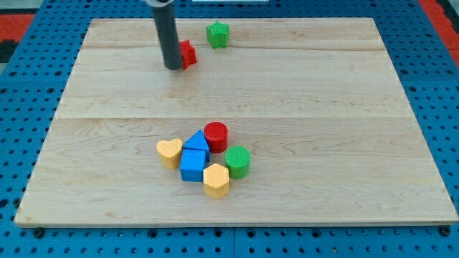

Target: Move the red circle into the red star

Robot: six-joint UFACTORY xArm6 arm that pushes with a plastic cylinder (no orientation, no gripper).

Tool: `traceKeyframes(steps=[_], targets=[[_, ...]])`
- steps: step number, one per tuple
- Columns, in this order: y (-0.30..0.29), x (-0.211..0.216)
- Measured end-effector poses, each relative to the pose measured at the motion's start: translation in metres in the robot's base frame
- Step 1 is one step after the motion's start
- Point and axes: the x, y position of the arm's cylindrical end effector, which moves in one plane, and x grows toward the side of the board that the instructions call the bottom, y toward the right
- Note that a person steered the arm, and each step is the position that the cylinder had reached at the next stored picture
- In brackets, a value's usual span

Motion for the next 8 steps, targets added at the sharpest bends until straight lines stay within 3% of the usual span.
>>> traceKeyframes(steps=[1,2,3,4,5,7,8], targets=[[0.034,-0.025],[0.098,0.038],[0.18,0.14],[0.179,0.184],[0.144,0.197],[0.065,0.182],[0.069,0.181]])
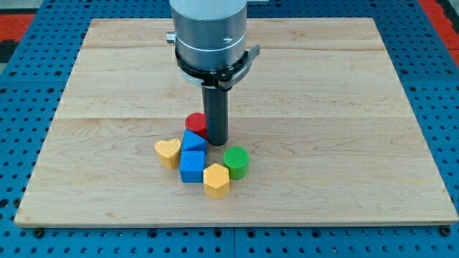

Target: Move the red circle into the red star

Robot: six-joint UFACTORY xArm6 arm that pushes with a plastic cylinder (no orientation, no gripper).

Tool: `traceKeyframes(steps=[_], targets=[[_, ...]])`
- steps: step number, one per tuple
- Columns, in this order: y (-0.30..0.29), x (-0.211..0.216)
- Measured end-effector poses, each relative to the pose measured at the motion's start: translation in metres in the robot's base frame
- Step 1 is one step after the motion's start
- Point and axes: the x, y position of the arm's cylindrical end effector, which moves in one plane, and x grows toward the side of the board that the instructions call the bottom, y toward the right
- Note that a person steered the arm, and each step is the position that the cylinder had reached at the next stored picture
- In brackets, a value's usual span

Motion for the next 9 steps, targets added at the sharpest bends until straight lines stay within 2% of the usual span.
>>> traceKeyframes(steps=[2,4,5,7,8,9], targets=[[-0.067,-0.052],[-0.135,-0.047],[-0.181,-0.071],[-0.198,-0.171],[-0.283,-0.173],[-0.231,-0.186]])
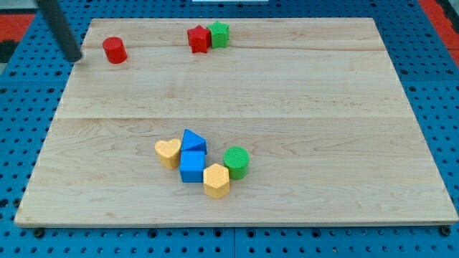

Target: Move the red circle into the red star

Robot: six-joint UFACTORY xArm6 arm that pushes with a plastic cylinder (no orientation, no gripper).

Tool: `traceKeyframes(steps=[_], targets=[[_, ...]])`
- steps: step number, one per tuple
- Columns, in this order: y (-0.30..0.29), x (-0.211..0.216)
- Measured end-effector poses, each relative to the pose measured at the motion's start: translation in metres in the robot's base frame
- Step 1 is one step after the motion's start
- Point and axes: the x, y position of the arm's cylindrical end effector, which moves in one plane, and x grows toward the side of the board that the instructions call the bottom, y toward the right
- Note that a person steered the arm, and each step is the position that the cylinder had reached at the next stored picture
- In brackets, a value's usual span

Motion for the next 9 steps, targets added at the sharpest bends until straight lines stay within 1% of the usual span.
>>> traceKeyframes(steps=[1,2,3,4,5,6,7,8,9], targets=[[0.13,-0.023],[0.106,-0.025],[-0.001,-0.012],[0.036,-0.06],[0.107,-0.078],[0.101,-0.071],[0.078,-0.068],[0.122,-0.044],[0.134,-0.043]])
